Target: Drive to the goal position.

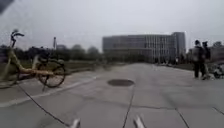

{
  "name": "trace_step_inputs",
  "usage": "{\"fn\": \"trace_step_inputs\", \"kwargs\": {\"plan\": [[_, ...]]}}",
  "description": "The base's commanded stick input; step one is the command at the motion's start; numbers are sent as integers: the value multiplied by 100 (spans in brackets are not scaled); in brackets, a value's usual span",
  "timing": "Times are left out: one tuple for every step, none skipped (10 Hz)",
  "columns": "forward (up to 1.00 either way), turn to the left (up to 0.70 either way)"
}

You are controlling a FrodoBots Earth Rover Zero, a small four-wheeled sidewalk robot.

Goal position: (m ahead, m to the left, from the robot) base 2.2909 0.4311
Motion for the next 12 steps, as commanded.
{"fn": "trace_step_inputs", "kwargs": {"plan": [[100,4],[100,4],[100,4],[100,4],[100,4],[100,4],[100,4],[100,4],[100,4],[100,4],[100,4],[100,4]]}}
